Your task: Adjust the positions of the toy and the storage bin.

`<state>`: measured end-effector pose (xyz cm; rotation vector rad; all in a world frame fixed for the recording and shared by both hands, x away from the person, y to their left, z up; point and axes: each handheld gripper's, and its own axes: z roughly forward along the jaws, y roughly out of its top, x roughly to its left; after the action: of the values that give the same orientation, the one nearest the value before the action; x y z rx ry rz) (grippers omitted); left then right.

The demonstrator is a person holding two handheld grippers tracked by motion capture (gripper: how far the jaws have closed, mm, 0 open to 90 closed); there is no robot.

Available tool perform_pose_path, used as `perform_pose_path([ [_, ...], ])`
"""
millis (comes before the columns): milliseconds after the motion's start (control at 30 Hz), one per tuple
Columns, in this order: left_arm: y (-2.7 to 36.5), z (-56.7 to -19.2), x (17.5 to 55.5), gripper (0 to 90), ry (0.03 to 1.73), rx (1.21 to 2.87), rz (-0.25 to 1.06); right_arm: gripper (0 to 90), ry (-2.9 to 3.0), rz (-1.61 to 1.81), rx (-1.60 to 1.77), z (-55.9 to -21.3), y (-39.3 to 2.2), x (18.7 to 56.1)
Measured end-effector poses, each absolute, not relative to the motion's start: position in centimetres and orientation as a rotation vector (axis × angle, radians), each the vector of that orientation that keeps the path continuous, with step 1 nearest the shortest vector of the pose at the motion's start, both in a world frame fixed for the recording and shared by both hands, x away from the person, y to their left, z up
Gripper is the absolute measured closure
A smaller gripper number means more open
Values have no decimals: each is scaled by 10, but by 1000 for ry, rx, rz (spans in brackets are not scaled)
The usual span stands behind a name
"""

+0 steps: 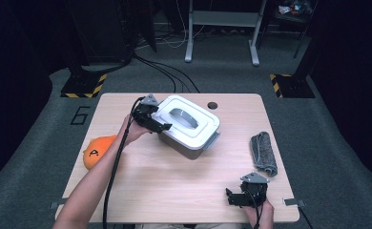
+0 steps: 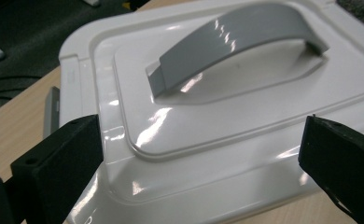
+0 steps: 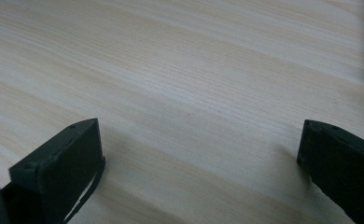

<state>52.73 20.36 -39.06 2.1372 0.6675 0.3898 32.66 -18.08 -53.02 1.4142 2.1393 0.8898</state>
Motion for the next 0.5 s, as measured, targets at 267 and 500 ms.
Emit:
perform_pose_path([
  [267,210,-382,487,0,640,2102,471,0,2159,902,1401,-529,-181,326],
  [500,210,-390,456,0,639,2087,464,0,2162,918,1393,-523,-184,325],
])
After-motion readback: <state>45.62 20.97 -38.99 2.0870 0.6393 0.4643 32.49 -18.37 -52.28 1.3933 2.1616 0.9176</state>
